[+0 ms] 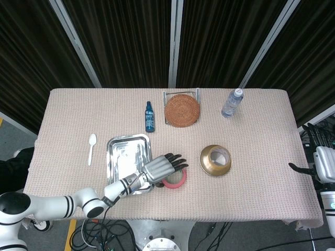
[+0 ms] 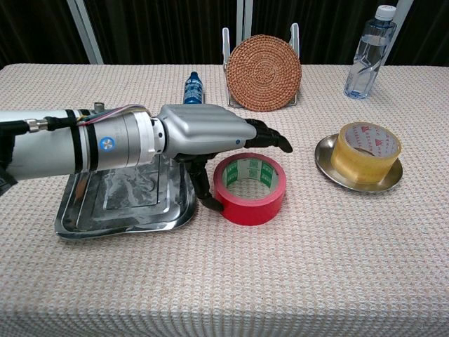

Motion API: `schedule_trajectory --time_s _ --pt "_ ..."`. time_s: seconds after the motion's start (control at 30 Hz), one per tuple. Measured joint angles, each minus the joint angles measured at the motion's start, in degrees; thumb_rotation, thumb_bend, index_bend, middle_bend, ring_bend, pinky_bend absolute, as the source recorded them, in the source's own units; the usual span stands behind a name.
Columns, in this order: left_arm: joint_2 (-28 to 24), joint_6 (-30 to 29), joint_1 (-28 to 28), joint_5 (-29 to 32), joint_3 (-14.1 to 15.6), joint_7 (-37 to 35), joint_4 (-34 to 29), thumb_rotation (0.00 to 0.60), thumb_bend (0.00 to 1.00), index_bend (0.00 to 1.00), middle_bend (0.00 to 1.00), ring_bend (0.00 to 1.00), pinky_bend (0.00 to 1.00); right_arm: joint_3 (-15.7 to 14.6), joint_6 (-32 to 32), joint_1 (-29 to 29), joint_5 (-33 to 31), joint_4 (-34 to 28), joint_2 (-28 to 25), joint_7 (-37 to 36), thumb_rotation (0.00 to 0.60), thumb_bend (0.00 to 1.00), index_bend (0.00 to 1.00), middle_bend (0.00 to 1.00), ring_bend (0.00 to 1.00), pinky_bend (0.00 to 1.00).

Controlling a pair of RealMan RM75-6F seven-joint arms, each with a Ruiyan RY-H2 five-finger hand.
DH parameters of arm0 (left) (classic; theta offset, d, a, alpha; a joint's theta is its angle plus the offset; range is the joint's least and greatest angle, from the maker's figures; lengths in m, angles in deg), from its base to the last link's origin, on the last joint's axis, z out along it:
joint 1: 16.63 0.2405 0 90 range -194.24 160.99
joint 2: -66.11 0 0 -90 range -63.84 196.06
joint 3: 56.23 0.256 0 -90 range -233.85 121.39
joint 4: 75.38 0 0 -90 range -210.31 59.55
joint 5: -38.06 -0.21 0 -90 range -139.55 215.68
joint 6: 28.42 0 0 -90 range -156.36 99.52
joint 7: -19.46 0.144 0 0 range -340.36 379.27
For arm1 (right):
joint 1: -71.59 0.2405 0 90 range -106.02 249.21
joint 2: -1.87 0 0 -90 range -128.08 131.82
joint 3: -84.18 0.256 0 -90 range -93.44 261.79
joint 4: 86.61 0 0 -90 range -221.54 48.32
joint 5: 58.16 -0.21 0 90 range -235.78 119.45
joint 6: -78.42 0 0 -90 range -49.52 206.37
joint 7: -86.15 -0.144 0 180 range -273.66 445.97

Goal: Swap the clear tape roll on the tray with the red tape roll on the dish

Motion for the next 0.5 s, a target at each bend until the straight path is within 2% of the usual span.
schedule_trajectory --time_s 0.33,0.5 --pt "0.71 0.51 -1.84 1.96 2.07 0.78 0.9 0.6 0.13 0.08 0.06 0.0 0.16 1.03 -1.12 -0.53 0.64 0.73 0.53 -0.45 0.6 0.0 0.0 0.0 0.0 0.0" --pt "1.12 -0.18 -2.33 2.66 2.32 1.54 1.15 0.6 0.22 0.19 0.16 0.05 0.2 1.48 -1.36 -0.94 0.51 1.06 0.57 -0.81 0.6 0.0 0.0 0.0 0.0 0.0"
